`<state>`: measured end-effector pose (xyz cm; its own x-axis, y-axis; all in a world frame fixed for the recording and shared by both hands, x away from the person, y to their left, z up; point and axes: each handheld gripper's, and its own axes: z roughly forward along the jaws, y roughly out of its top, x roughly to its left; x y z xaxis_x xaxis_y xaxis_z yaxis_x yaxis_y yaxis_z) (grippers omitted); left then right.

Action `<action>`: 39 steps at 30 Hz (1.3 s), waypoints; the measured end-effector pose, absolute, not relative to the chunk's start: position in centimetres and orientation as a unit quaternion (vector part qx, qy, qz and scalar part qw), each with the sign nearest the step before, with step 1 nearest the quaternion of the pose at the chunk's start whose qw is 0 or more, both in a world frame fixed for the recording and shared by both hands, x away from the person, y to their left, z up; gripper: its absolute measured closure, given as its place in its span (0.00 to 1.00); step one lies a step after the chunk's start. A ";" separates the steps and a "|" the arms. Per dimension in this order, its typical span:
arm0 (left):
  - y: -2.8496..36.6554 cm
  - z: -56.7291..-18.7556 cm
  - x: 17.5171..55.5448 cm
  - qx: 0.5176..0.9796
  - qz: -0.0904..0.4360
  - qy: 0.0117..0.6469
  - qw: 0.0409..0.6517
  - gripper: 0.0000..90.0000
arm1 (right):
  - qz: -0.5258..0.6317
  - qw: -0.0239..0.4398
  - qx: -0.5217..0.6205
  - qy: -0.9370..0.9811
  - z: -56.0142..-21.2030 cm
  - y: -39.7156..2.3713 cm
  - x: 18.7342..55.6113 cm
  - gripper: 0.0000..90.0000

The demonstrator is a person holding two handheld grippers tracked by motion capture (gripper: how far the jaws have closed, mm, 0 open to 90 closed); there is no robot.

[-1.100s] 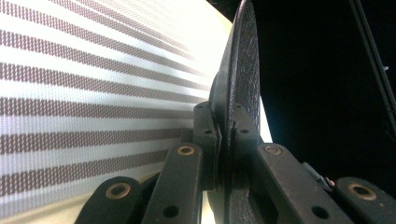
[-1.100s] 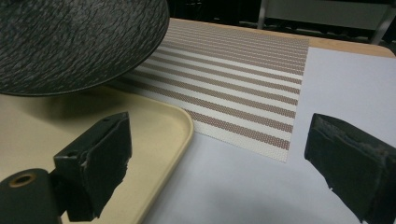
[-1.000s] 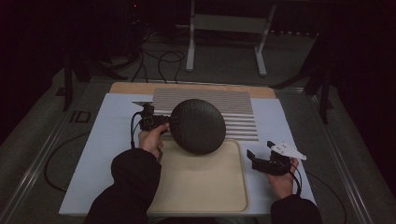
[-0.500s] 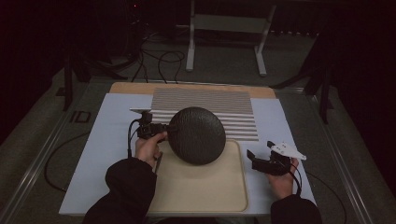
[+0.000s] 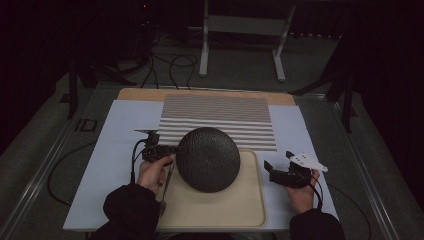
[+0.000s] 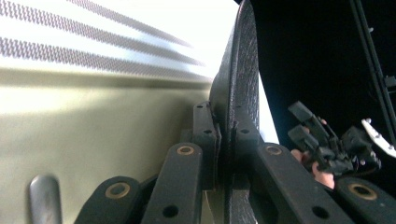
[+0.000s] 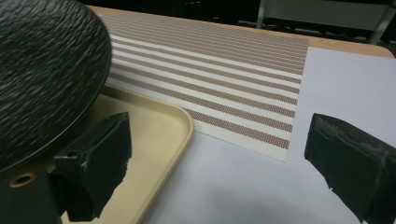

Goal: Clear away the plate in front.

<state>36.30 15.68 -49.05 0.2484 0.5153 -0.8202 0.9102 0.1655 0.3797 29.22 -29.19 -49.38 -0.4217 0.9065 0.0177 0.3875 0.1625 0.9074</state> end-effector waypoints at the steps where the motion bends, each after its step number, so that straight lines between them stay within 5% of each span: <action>1: 15.8 -49.2 36.0 0.615 -0.203 0.578 0.496 0.95 | 0.457 0.283 0.458 0.708 -49.4 -29.2 29.2 0.08; 21: 16.7 -51.6 32.8 0.624 -0.228 0.586 0.463 0.96 | 0.452 0.286 0.457 0.710 -49.4 -29.0 29.2 0.08; 34: 17.1 -50.9 32.9 0.677 -0.182 0.575 0.422 0.90 | 0.451 0.287 0.458 0.710 -49.5 -29.0 29.3 0.08; 39: 17.0 -51.6 32.9 0.706 -0.146 0.585 0.373 0.80 | 0.451 0.287 0.457 0.711 -49.5 -29.0 29.3 0.08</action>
<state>32.92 16.95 -51.62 0.2734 0.7160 -0.6423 0.9341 -0.0382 0.3550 29.26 -28.98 -49.48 -0.4166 0.9091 0.0040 0.3916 0.1755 0.9032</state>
